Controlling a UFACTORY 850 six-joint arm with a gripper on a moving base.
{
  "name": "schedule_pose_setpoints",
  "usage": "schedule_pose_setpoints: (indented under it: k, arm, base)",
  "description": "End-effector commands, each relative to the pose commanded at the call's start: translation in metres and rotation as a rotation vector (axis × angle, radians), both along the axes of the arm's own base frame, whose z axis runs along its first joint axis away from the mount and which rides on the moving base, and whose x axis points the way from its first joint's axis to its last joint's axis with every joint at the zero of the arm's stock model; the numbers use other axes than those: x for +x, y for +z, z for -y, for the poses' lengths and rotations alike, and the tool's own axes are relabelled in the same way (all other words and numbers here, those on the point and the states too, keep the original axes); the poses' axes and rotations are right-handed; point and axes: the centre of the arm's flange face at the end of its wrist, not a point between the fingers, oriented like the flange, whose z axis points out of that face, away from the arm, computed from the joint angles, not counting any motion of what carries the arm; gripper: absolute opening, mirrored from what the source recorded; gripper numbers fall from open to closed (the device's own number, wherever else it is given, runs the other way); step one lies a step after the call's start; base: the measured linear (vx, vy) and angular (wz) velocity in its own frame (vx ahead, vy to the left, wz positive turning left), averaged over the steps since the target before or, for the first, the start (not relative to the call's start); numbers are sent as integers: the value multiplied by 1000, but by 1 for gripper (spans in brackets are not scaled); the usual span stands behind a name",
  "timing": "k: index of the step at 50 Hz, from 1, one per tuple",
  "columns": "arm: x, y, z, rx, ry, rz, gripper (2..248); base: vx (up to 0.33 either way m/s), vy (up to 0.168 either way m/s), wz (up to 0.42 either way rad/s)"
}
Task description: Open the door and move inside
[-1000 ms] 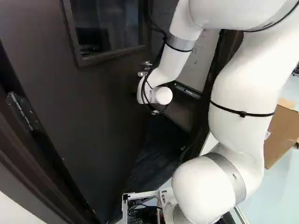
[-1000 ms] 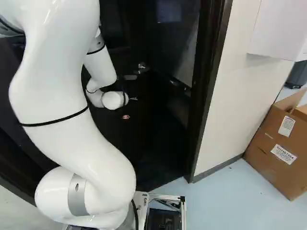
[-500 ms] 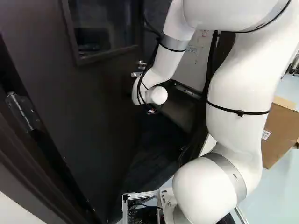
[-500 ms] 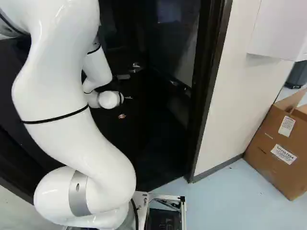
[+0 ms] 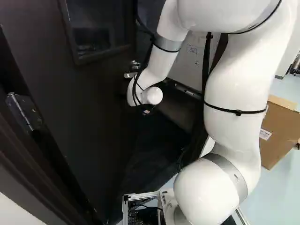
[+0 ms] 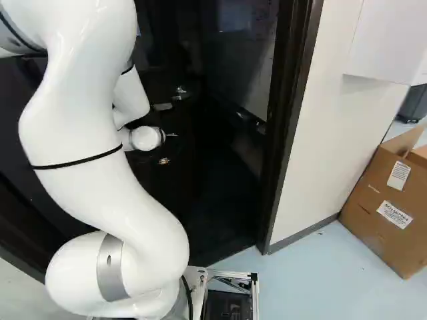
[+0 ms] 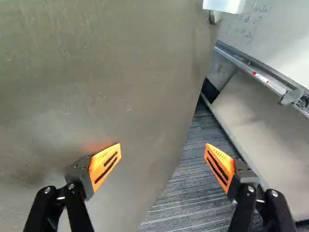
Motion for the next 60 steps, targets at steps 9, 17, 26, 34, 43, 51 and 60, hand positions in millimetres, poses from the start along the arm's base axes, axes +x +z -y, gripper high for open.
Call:
schedule_pose_setpoints:
  k: [9,17,26,34,43,51,60]
  arm:
    - [3,0,-13,-3,30,4,247]
    - [7,-1,-24,-3,51,8,247]
    - [11,-2,-36,-2,71,11,247]
    - [16,-2,-47,0,87,15,247]
    - [21,-3,-58,2,102,19,247]
    - [26,-4,-68,3,116,24,247]
    - [32,-5,-80,4,133,29,247]
  base:
    - [0,0,0]
    - [0,0,0]
    - [0,0,0]
    - [0,0,0]
    - [0,0,0]
    - [0,0,0]
    - [0,0,0]
